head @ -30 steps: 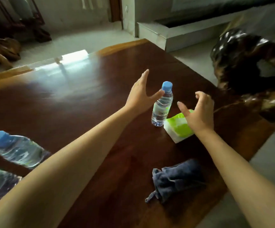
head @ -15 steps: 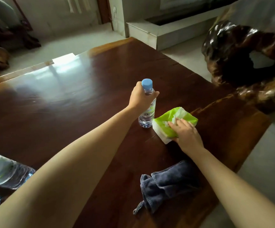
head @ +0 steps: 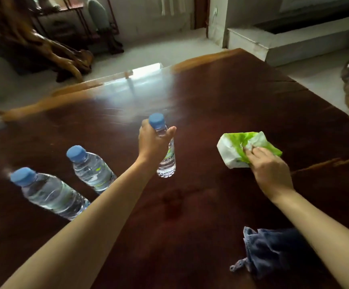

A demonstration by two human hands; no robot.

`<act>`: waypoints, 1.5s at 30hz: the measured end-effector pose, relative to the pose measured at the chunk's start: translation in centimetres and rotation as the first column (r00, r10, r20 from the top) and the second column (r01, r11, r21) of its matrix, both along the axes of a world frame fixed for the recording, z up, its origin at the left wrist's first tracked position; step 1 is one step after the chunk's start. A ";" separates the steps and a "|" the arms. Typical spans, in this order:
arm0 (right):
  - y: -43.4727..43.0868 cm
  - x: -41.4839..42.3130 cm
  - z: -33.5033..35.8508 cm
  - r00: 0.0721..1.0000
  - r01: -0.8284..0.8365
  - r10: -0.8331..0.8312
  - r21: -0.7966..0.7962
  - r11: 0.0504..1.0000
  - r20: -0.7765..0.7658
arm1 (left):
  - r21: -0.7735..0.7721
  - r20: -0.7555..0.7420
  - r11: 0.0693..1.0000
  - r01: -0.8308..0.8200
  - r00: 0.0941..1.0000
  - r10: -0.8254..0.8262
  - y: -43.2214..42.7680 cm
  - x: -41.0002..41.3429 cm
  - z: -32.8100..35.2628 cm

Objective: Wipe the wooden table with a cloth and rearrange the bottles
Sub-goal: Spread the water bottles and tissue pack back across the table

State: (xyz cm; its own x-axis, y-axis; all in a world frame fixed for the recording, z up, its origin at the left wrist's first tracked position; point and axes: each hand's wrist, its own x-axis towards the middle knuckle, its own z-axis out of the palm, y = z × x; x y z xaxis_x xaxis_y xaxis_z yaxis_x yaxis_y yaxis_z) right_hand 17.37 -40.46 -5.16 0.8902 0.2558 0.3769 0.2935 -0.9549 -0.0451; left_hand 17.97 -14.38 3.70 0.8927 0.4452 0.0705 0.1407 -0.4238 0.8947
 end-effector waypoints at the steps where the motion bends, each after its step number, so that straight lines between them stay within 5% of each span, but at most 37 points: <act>1: 1.8 0.2 0.0 0.999 -0.042 0.042 0.002 0.999 0.017 | 0.009 0.000 0.999 -0.042 0.999 0.042 1.3 -0.5 0.0; 11: 15.1 -0.2 -1.7 0.949 -0.307 0.312 -0.082 0.948 0.053 | -0.037 -0.014 0.980 -0.193 0.981 0.193 6.6 -3.1 -1.7; 22: 18.0 -1.9 -3.8 0.975 -0.199 0.222 -0.348 0.916 0.029 | -0.001 -0.019 0.988 -0.152 0.988 0.152 6.5 -3.6 -2.6; 41: 17.8 -2.5 -3.0 0.995 -0.100 0.088 -0.424 0.900 -0.048 | -0.017 -0.071 0.999 -0.045 0.997 0.044 6.9 -4.9 -1.7; 45: 17.4 -2.9 -2.6 0.993 -0.082 0.044 -0.376 0.923 -0.111 | 0.082 0.075 0.995 -0.050 0.996 0.043 6.2 -7.6 -1.5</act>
